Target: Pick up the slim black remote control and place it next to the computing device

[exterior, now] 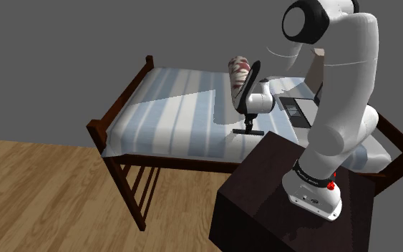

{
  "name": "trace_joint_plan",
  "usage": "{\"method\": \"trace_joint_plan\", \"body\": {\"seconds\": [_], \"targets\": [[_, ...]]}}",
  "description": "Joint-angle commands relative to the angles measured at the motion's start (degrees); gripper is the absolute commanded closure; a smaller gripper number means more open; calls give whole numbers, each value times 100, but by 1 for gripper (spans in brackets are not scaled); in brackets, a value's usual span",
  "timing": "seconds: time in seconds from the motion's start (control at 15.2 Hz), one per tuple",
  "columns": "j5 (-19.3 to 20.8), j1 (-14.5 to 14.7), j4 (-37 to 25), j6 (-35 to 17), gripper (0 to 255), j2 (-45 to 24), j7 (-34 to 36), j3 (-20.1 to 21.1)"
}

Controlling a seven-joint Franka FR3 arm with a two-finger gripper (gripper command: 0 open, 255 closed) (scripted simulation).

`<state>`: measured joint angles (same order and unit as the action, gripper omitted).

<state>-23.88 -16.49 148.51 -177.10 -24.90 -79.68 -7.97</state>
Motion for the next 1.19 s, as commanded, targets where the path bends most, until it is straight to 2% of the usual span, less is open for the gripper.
{"method": "trace_joint_plan", "body": {"seconds": [0.0, 0.2, 0.73, 0.79, 1.12], "targets": [[-60, -171, -92, -142, 0, -212, -62, 188], [-95, -367, -211, -309, 0, -476, -118, 381], [-92, -367, -210, -308, 0, -475, -115, 380], [-92, -367, -210, -308, 255, -475, -115, 380], [-92, -367, -205, -309, 255, -470, -116, 380]]}}
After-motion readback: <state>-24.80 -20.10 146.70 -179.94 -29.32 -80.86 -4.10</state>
